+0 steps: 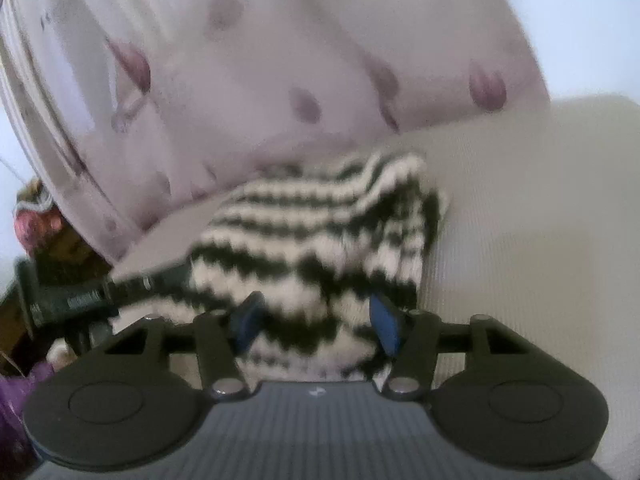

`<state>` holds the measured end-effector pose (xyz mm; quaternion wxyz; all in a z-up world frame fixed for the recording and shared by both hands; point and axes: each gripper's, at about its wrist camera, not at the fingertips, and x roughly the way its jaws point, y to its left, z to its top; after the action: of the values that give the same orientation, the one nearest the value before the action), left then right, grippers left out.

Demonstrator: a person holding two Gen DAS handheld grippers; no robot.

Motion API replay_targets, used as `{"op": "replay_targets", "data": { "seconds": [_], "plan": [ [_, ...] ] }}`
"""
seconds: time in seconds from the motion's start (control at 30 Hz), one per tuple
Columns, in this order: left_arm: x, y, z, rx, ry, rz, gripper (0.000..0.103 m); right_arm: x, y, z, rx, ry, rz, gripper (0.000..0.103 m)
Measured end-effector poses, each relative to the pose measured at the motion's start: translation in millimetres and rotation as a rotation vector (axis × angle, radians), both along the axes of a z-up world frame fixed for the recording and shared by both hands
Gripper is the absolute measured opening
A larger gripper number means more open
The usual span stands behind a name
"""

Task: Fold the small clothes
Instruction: 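Press the rolled cardigan with the left tool while the right tool grasps the roll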

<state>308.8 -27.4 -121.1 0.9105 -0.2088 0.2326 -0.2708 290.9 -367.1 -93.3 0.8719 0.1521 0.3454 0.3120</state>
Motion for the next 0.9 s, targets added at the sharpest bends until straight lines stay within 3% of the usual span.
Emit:
{"op": "replay_targets", "data": {
  "seconds": [0.03,0.07,0.23,0.27,0.3,0.37,0.5,0.6,0.8,0.9],
  "plan": [
    [0.0,-2.5,1.1,0.017,-0.014,0.005,0.047,-2.8,3.8,-2.6,-0.003,-0.004,0.013,0.028],
    [-2.8,-2.7,0.4,0.031,-0.028,0.013,0.052,-5.6,8.0,-3.5,-0.021,-0.007,0.015,0.021],
    [-11.3,-3.9,2.2,0.044,-0.054,0.025,0.083,-17.1,-22.0,17.5,0.073,-0.062,-0.124,0.016],
    [-12.8,-5.7,2.2,0.059,-0.052,0.031,0.097,-15.3,-26.9,13.7,0.075,-0.043,-0.136,0.016],
    [-11.6,-7.3,0.6,0.078,-0.02,0.046,0.103,-13.4,-30.6,3.3,0.061,0.005,-0.153,0.016],
    [-6.8,-3.6,-3.5,0.036,0.022,0.026,0.098,-11.1,-33.6,-19.6,0.077,0.09,-0.129,0.015],
    [-6.9,1.7,-4.0,0.015,0.006,0.053,0.095,-11.9,-49.2,-19.3,0.204,0.092,-0.149,0.018],
    [-9.2,-1.9,-2.6,0.046,-0.022,0.049,0.086,-12.1,-45.3,-10.7,0.192,0.075,-0.155,0.023],
    [-15.7,-8.2,-2.0,0.093,-0.062,0.039,0.083,-12.5,-42.2,45.3,0.175,-0.126,-0.225,0.023],
    [-14.9,-5.9,-3.2,0.083,-0.056,0.044,0.083,8.7,-10.4,65.9,0.072,-0.191,-0.173,0.023]
  ]
}}
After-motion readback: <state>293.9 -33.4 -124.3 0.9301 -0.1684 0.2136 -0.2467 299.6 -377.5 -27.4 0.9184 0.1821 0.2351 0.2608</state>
